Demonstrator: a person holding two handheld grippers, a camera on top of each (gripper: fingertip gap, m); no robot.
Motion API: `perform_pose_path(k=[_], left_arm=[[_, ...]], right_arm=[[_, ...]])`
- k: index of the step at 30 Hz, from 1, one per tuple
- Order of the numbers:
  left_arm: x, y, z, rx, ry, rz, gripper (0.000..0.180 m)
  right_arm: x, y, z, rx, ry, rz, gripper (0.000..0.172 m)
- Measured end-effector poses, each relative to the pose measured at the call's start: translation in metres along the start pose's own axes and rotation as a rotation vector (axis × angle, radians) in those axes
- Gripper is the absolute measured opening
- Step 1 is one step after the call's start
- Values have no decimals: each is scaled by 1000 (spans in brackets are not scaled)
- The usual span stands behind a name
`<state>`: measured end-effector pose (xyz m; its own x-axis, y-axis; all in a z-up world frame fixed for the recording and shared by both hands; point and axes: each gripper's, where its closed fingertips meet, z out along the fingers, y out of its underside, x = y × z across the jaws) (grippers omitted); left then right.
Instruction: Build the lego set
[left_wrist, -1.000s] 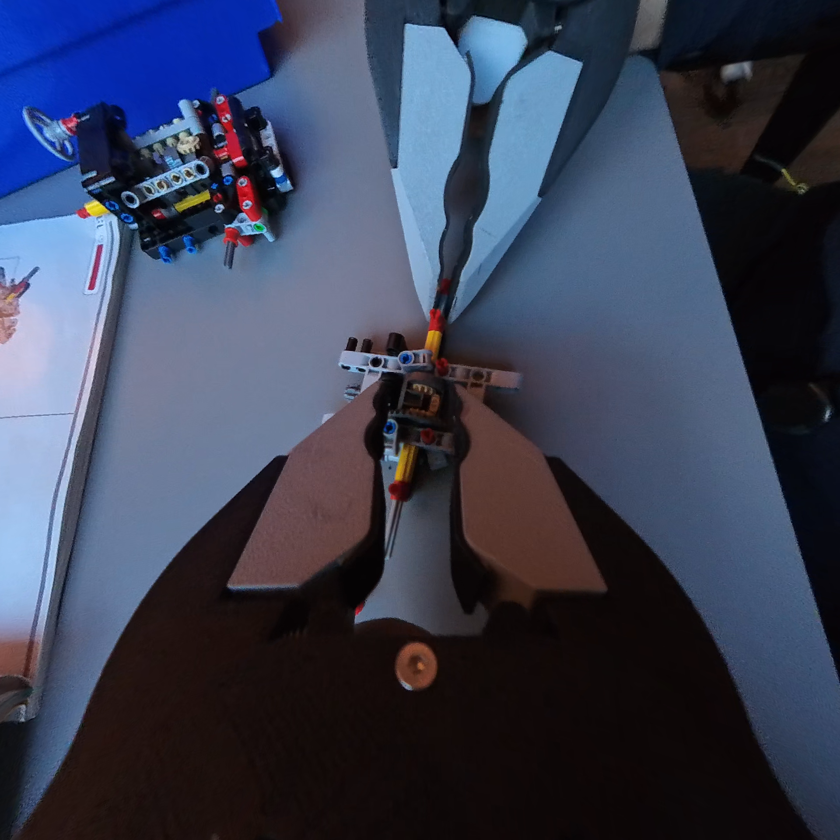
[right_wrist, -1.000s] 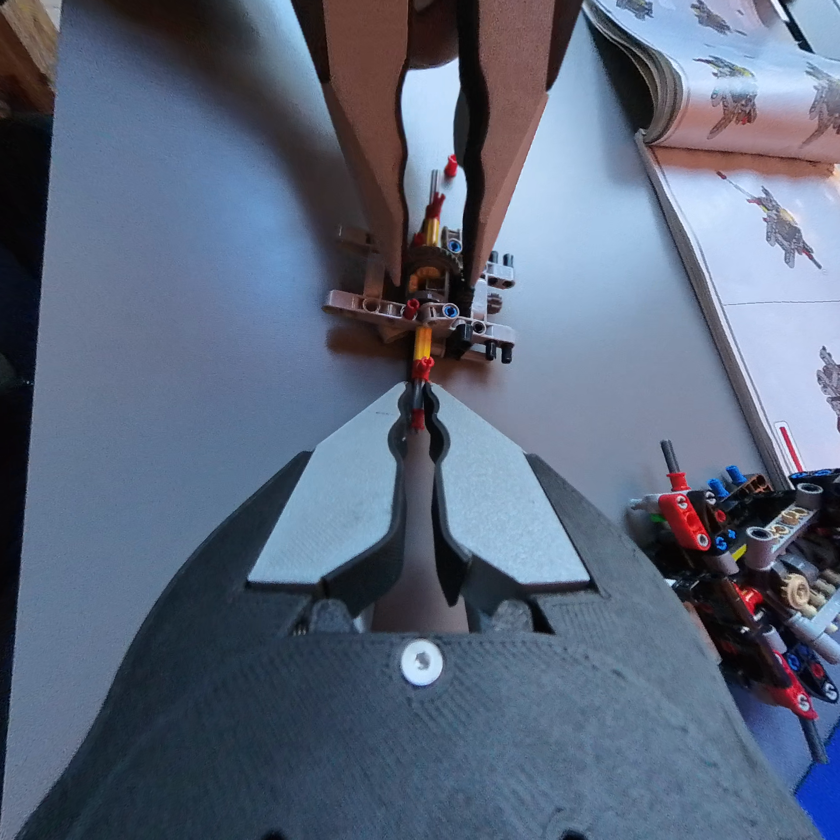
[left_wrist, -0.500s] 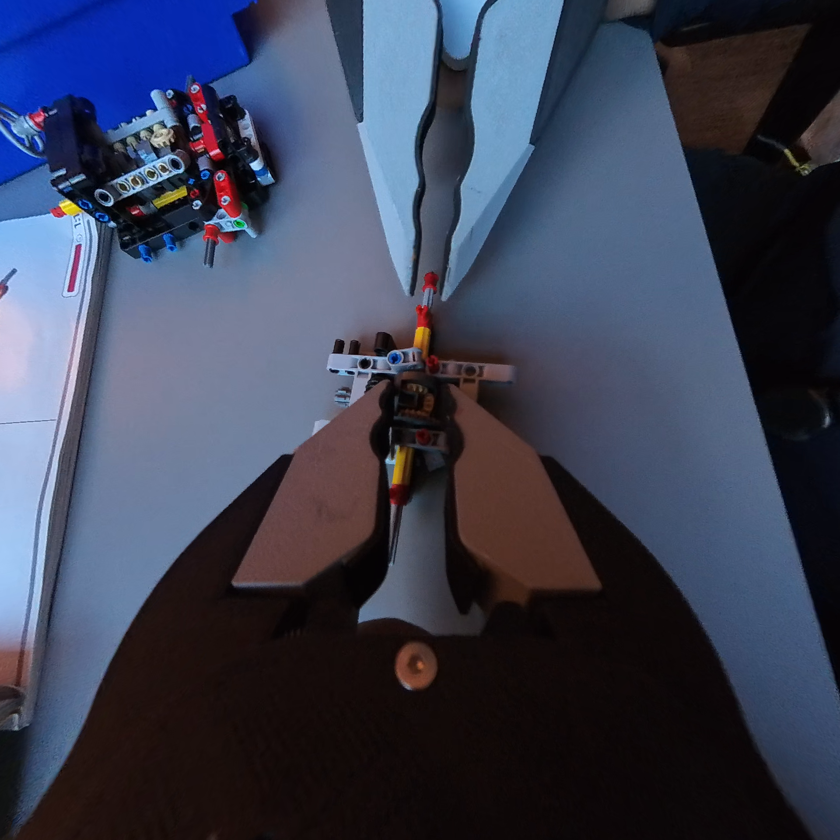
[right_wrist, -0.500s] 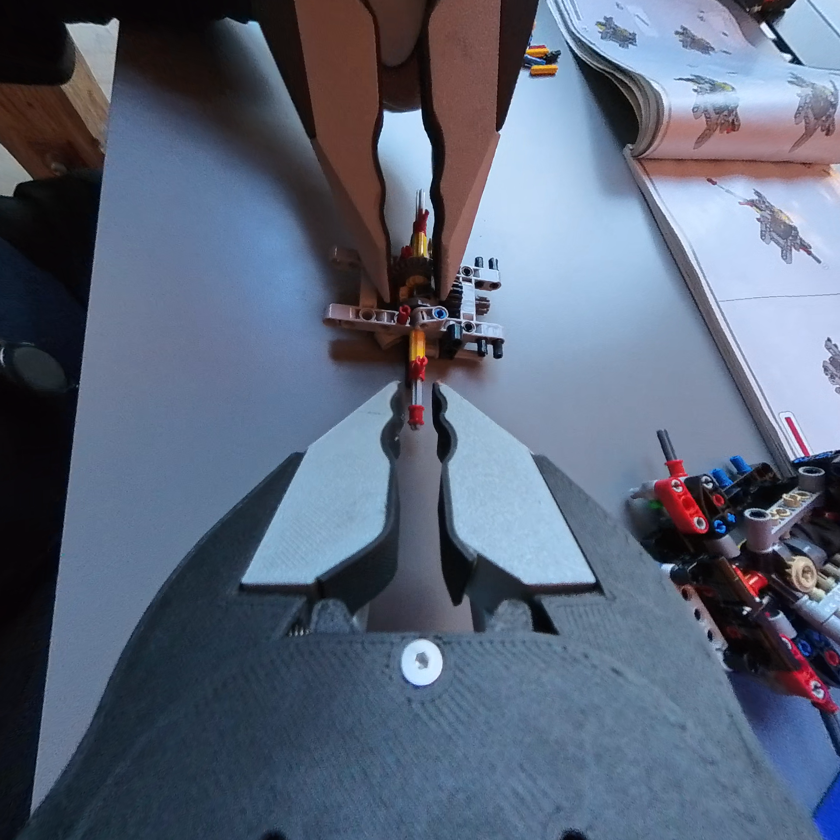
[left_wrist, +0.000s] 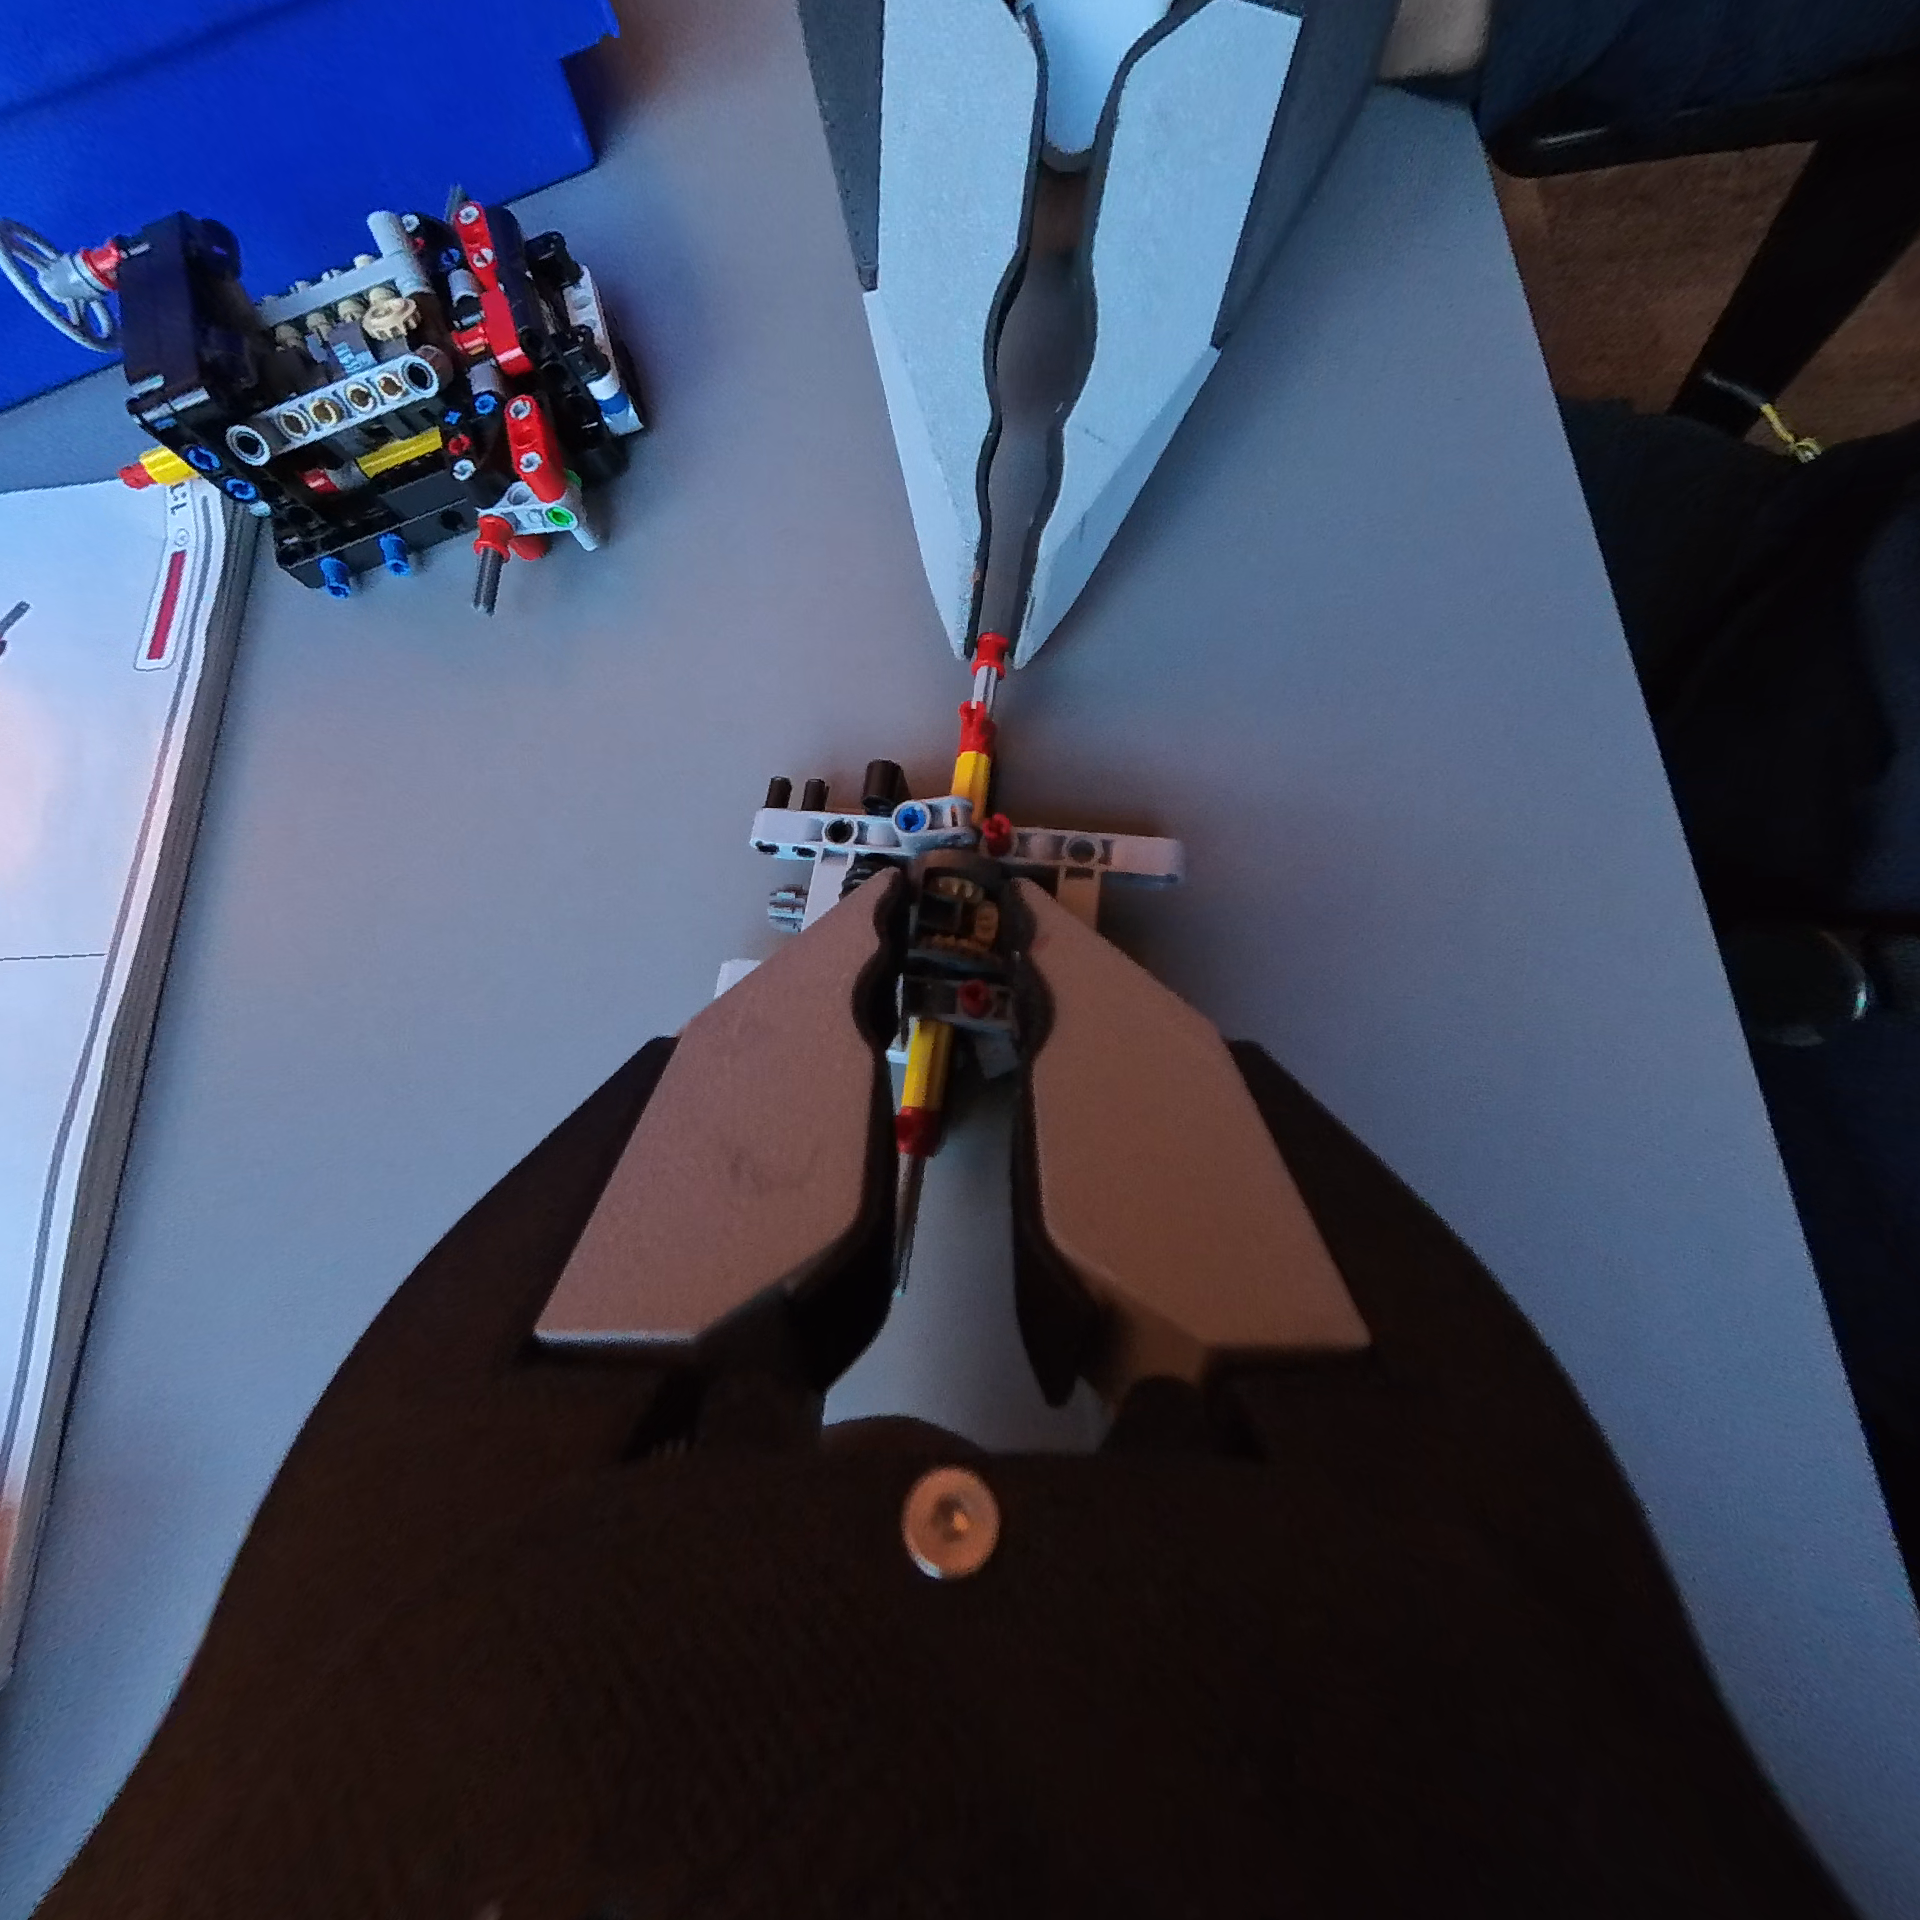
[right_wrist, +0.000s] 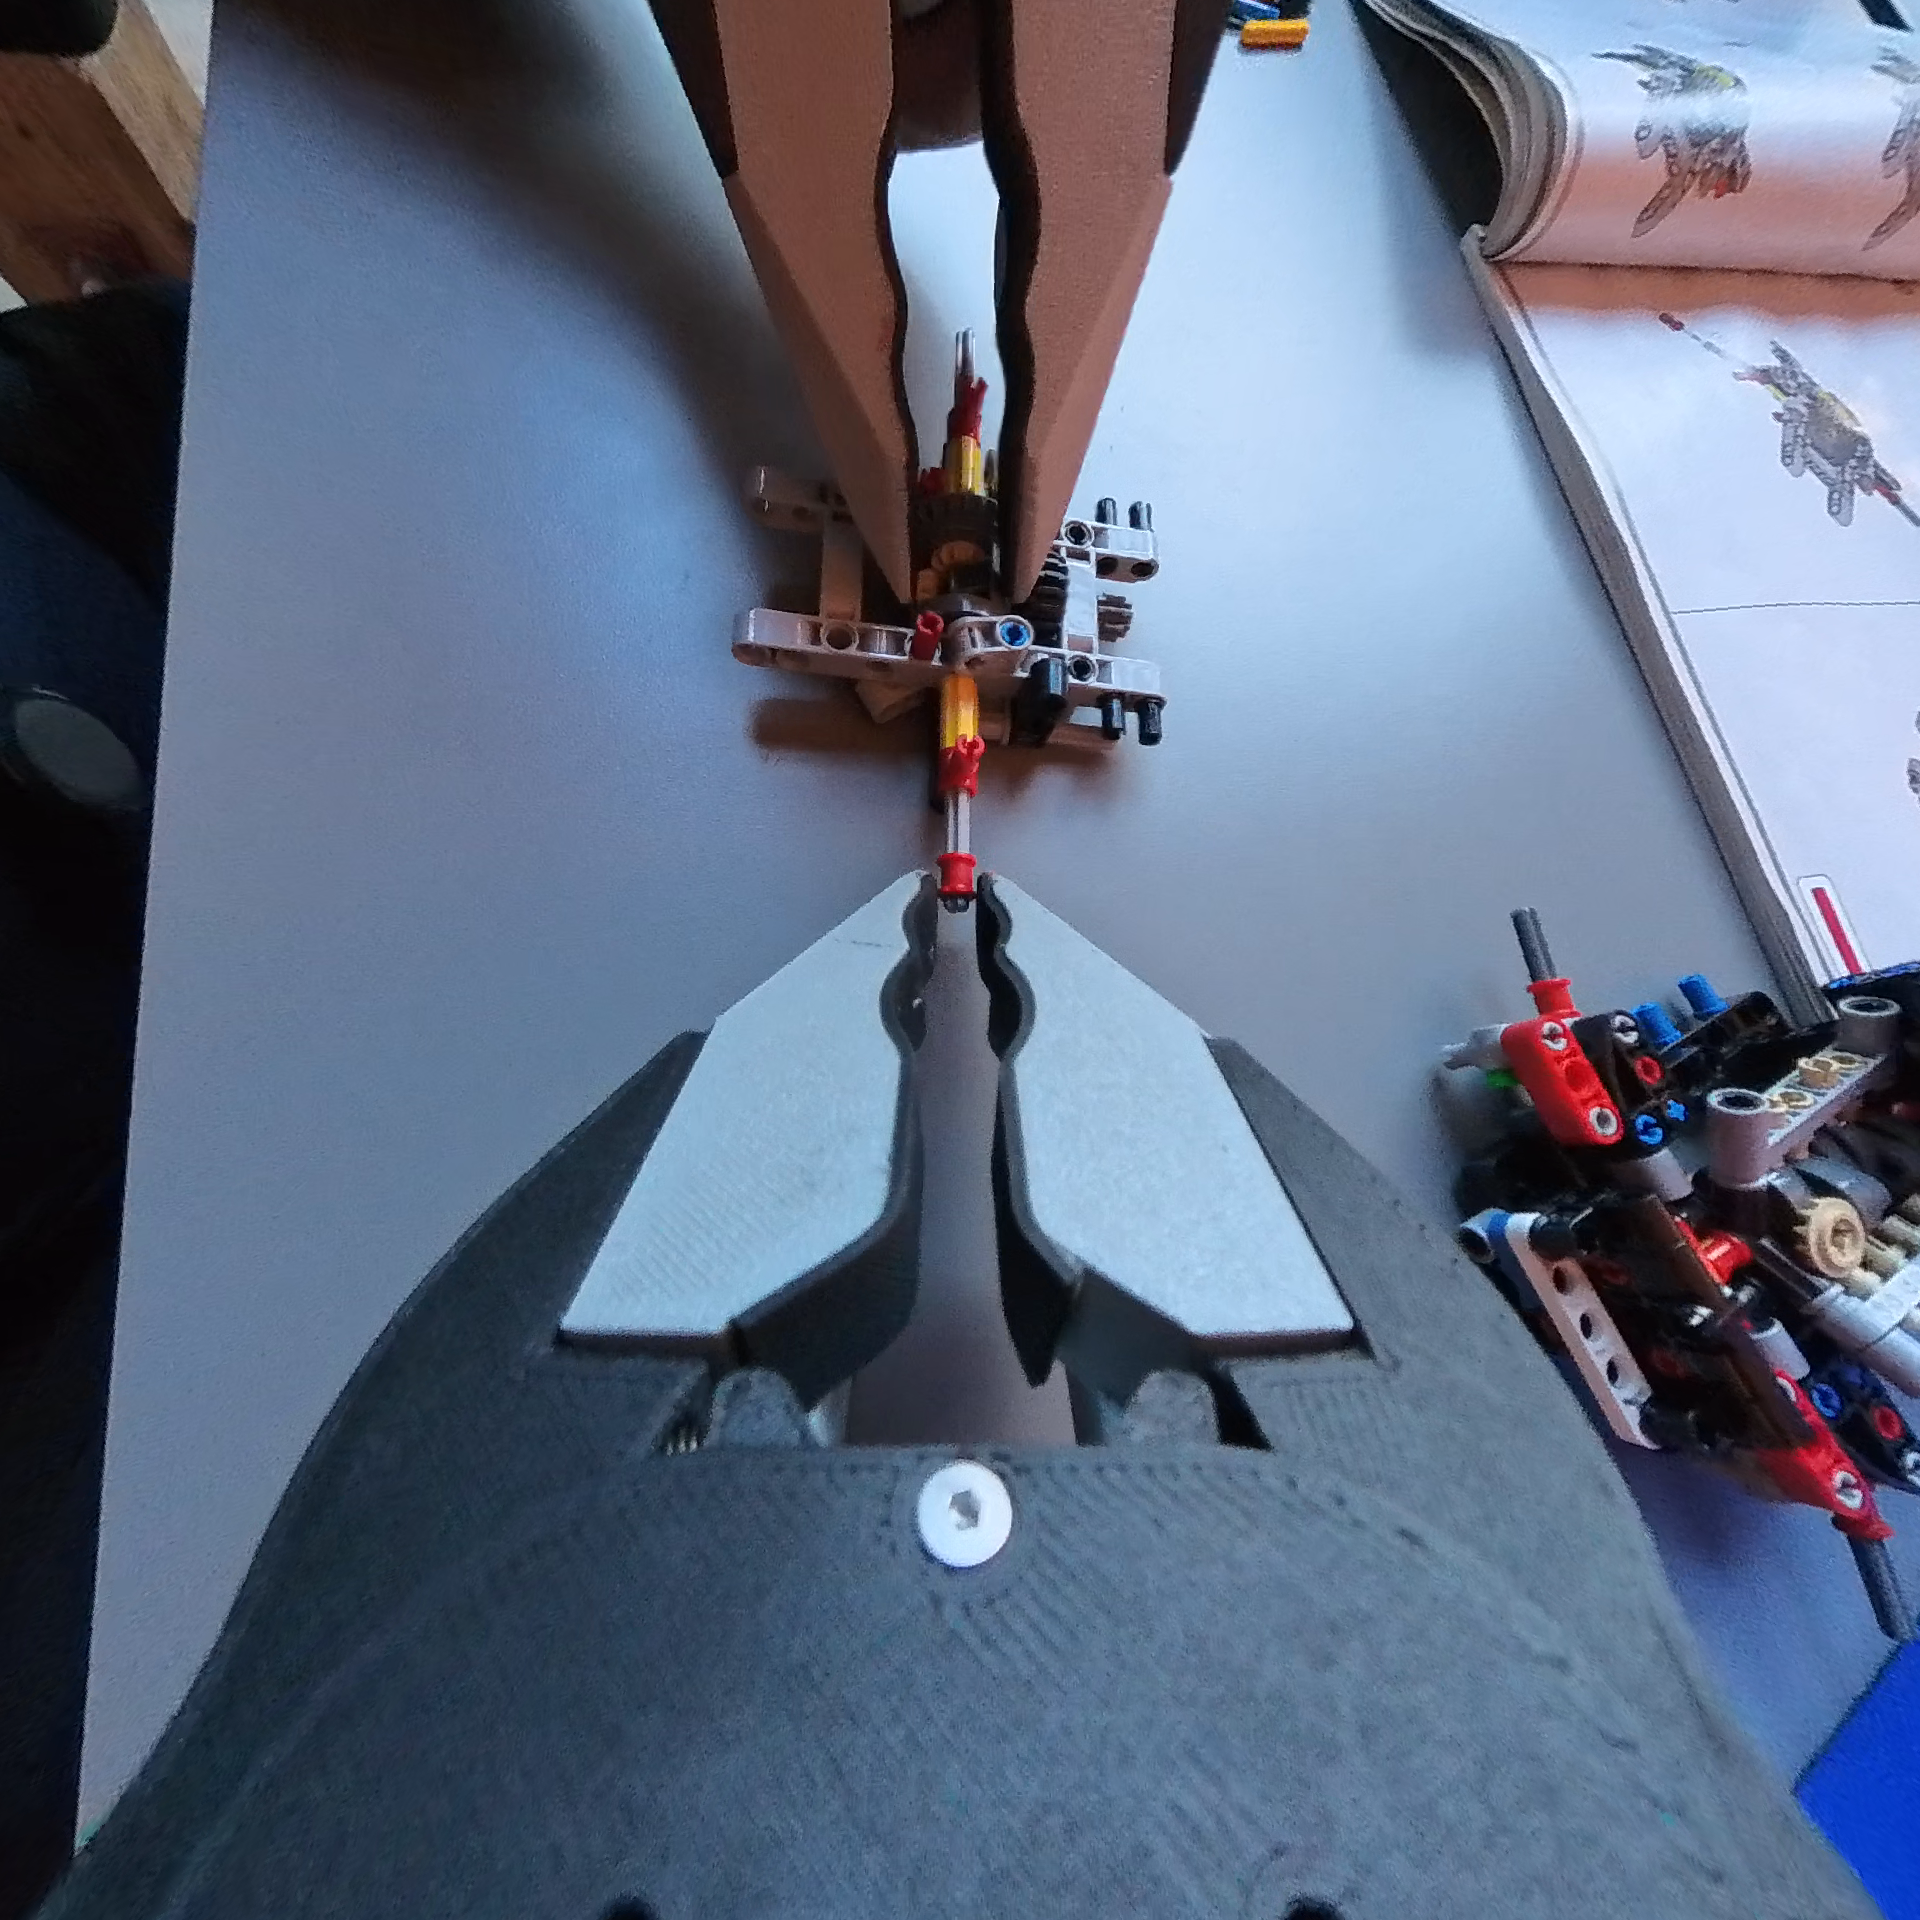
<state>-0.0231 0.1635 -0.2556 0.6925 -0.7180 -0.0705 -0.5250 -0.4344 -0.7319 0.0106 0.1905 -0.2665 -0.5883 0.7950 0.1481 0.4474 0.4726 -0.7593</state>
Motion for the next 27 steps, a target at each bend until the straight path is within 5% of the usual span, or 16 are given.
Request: perform_pose_path(k=[10,12,19,27], left_arm=[[-5,0,-2,-2,-13,-2,6],[-1,-4,-5,15,-2,10,24],[-8,9,-4,-55,-20,-5,44],[-1,4,-10,-33,29,-20,52]], right_arm=[[-2,0,0,1,-28,15,4],[-2,0,0,1,-38,19,4],[-5,0,0,3,-54,15,4],[-4,0,0,3,-64,28,4]])
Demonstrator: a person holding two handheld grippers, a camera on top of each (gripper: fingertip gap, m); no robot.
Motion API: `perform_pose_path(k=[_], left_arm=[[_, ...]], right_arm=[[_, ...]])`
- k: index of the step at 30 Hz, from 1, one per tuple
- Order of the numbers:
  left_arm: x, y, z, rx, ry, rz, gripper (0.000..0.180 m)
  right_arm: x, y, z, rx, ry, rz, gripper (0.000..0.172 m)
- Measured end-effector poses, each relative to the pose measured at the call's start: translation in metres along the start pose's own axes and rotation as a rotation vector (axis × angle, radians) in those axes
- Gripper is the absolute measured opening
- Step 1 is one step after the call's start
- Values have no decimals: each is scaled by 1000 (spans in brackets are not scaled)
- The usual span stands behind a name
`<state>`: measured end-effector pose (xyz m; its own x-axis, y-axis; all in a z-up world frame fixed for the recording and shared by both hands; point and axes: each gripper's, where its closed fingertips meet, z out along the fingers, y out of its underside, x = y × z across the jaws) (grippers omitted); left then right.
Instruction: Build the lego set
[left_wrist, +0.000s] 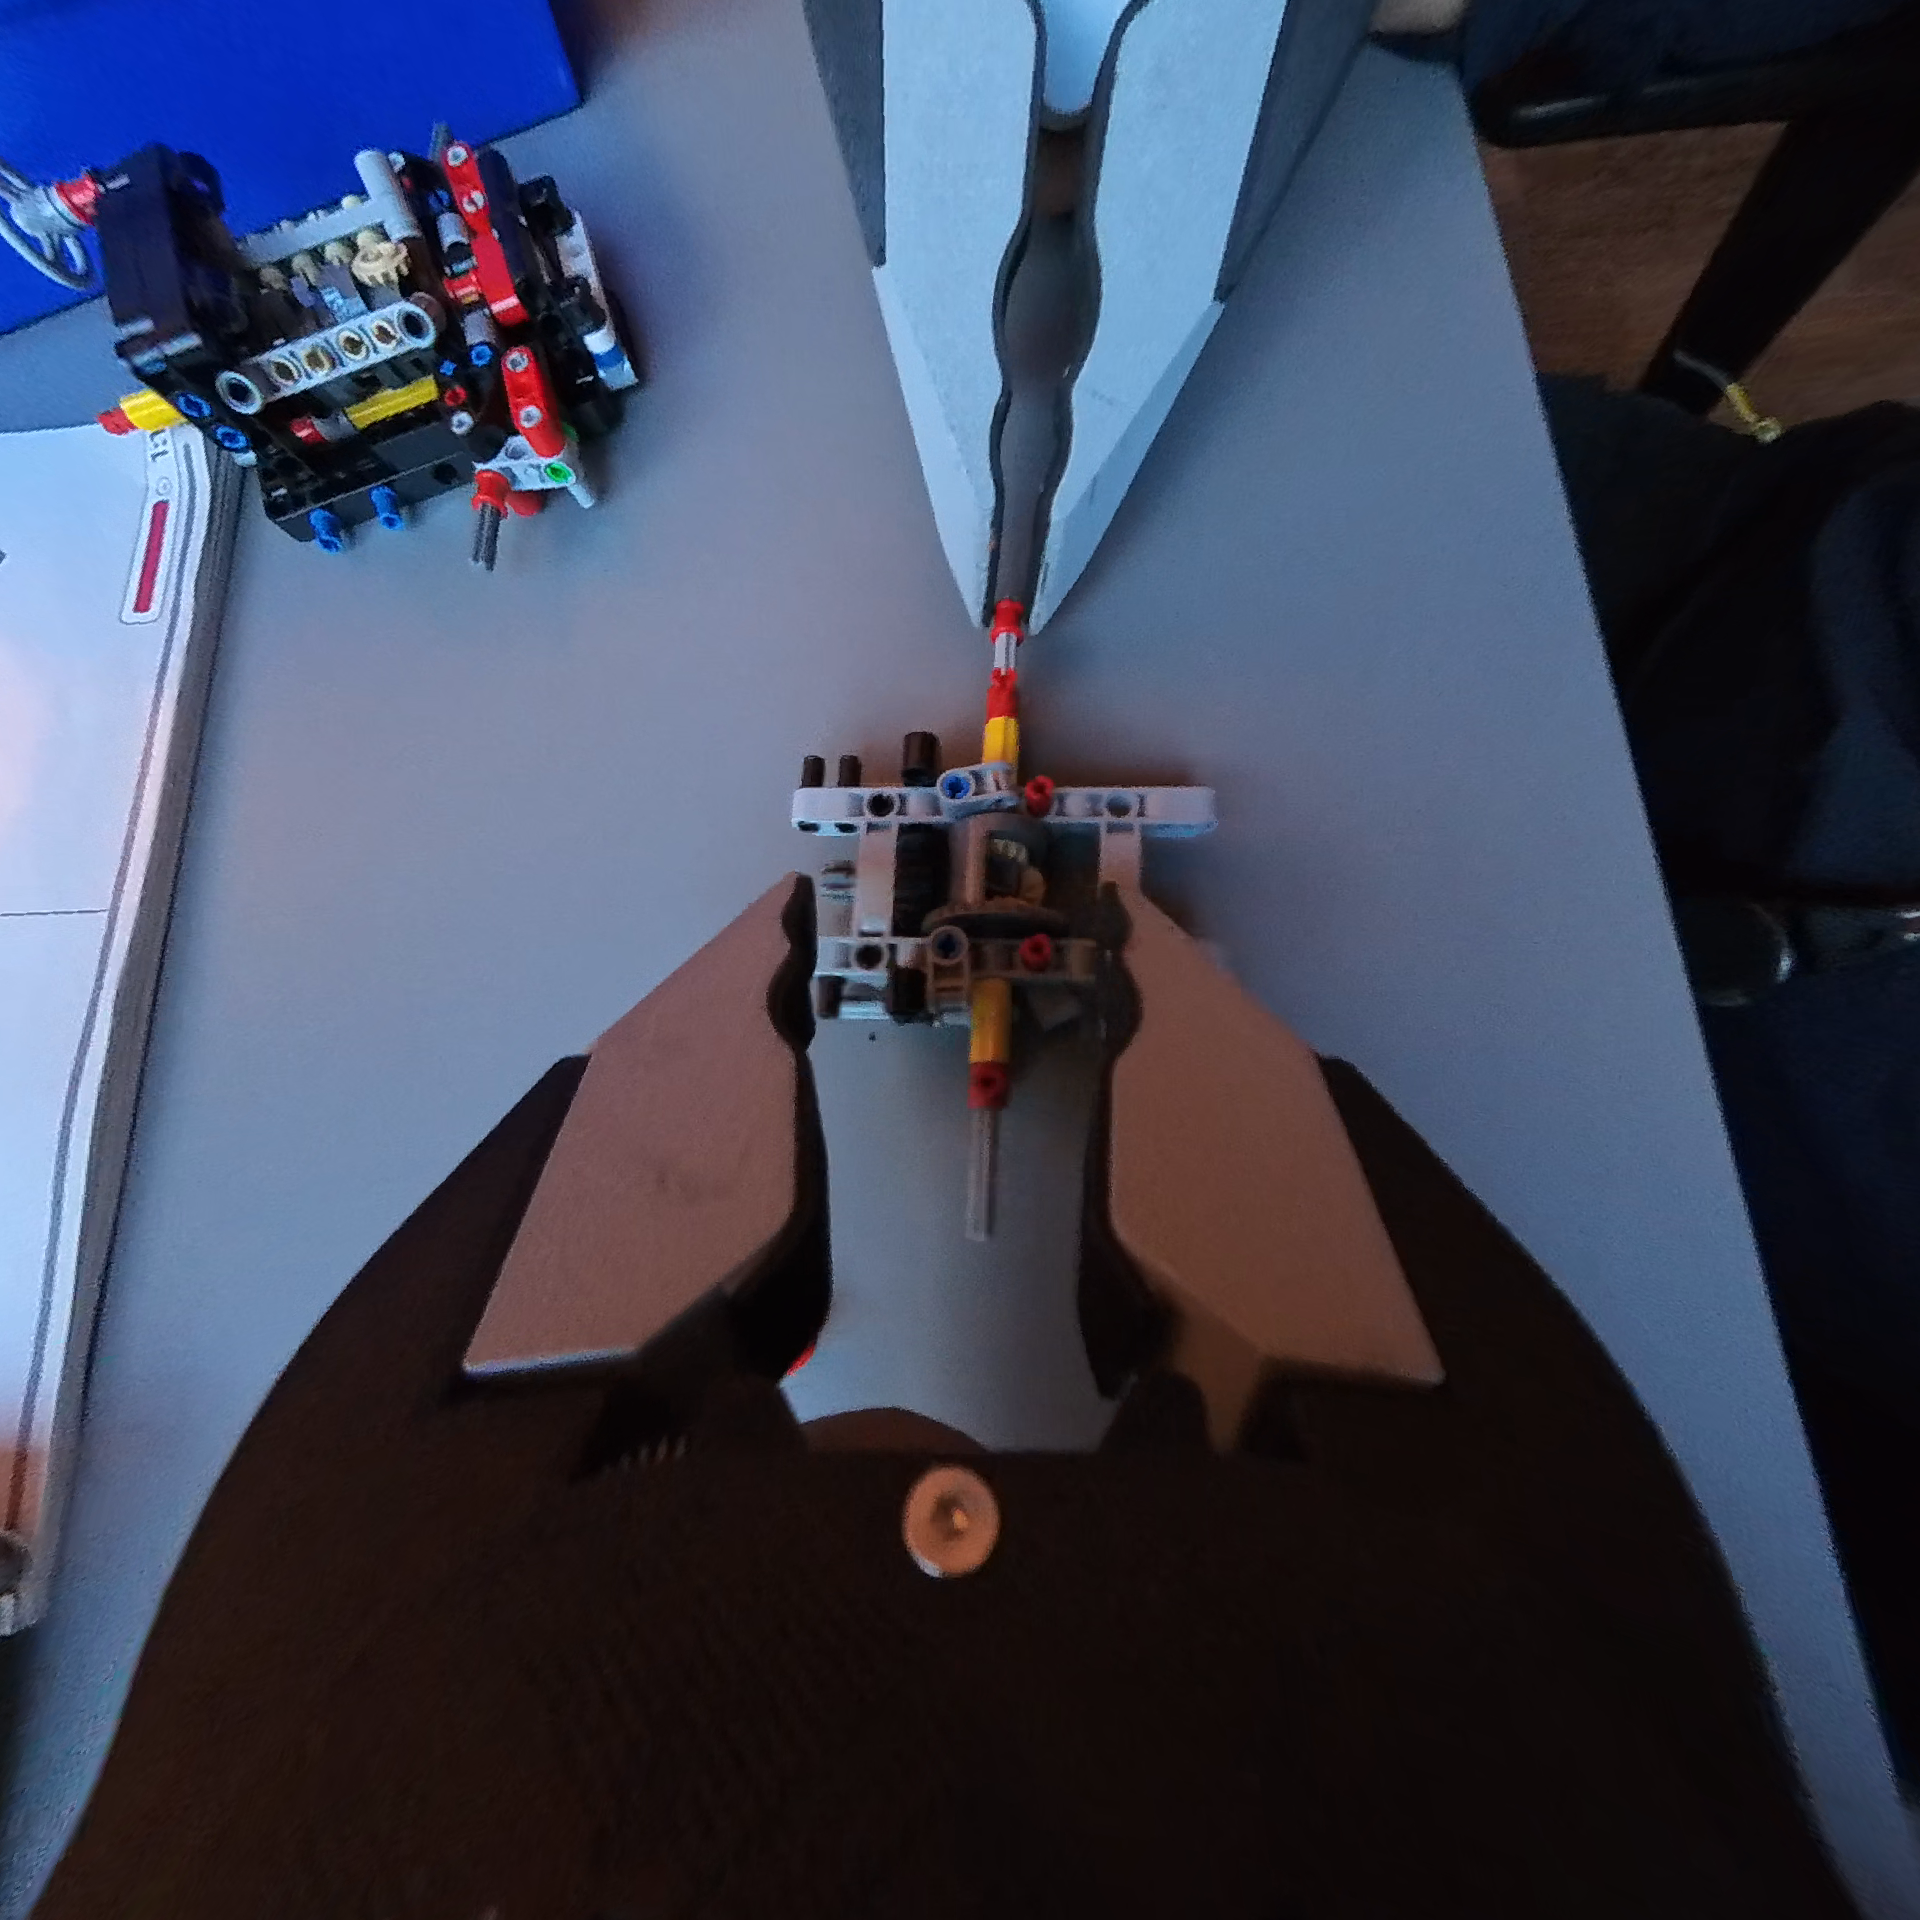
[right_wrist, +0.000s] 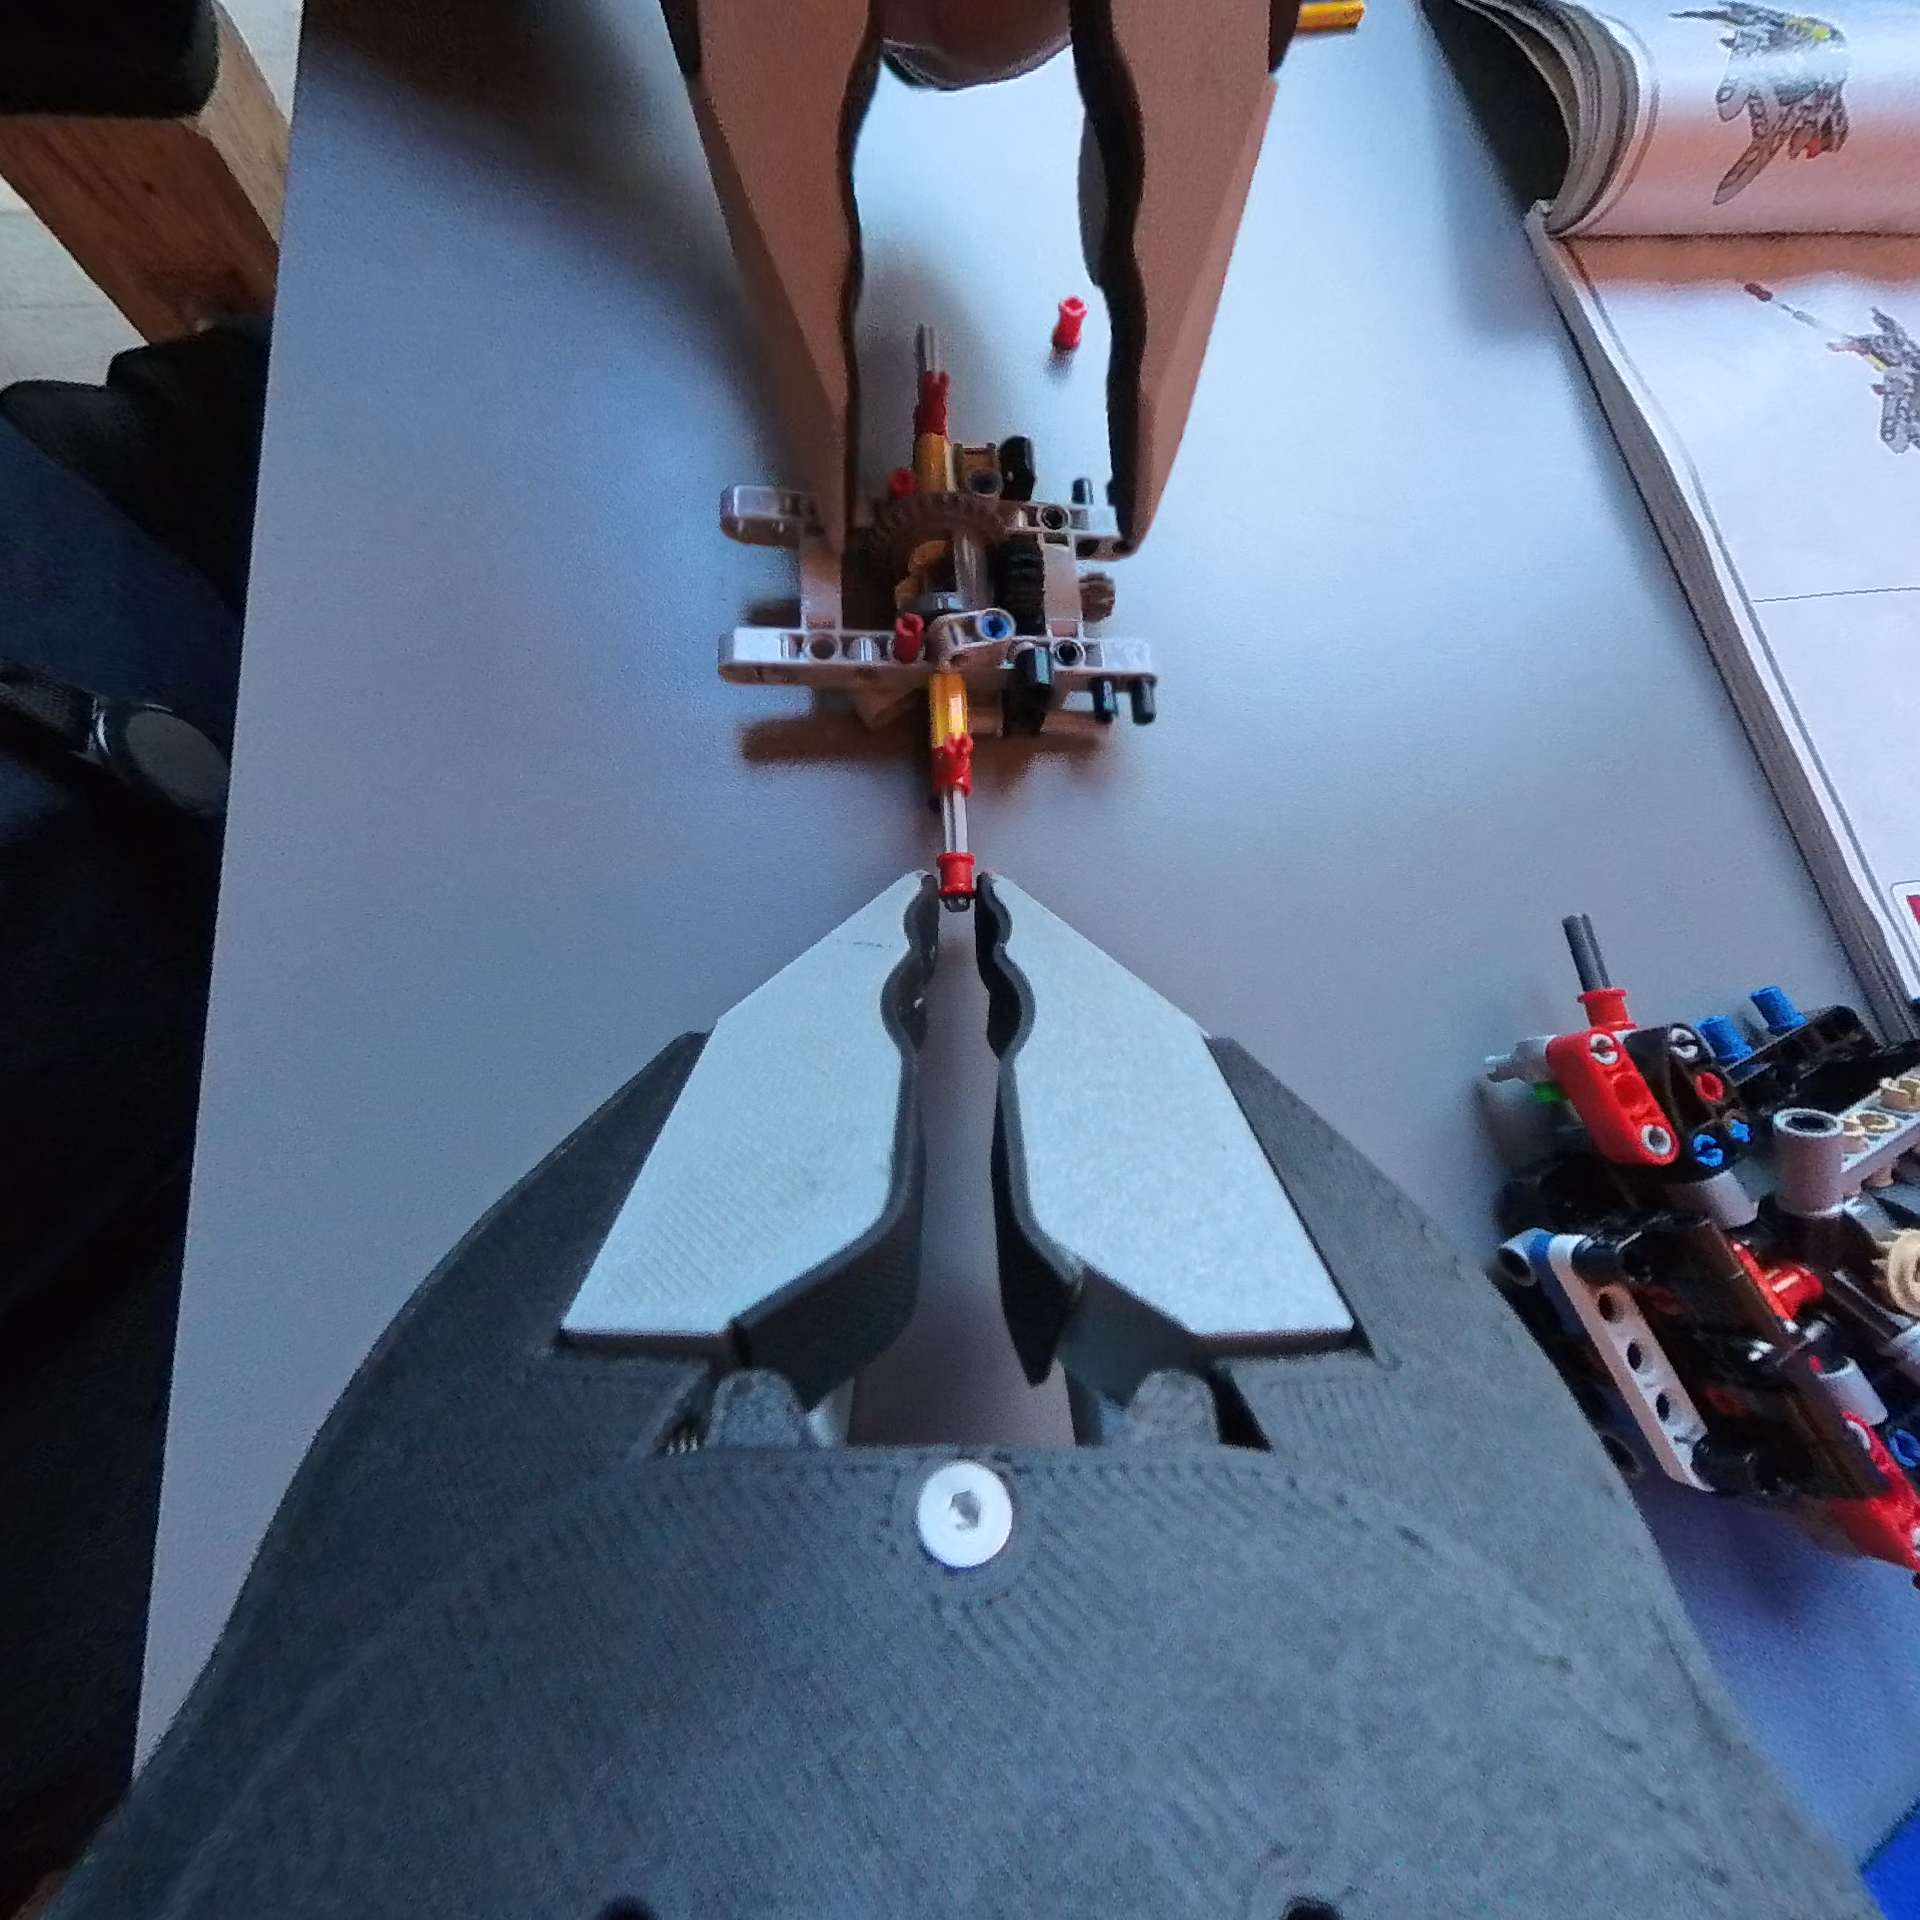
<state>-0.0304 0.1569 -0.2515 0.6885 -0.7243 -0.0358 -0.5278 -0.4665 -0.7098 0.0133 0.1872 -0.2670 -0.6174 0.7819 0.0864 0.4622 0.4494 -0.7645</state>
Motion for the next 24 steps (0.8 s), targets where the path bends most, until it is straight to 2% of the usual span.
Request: perform_pose_path(k=[4,13,24], left_arm=[[5,0,1,0,31,-22,55],[-3,10,11,-130,-48,5,57],[-3,10,12,-115,-57,13,57]], right_arm=[[0,0,0,0,1,1,4],[4,-2,0,5,14,28,4],[4,0,2,-24,-4,58,3]])
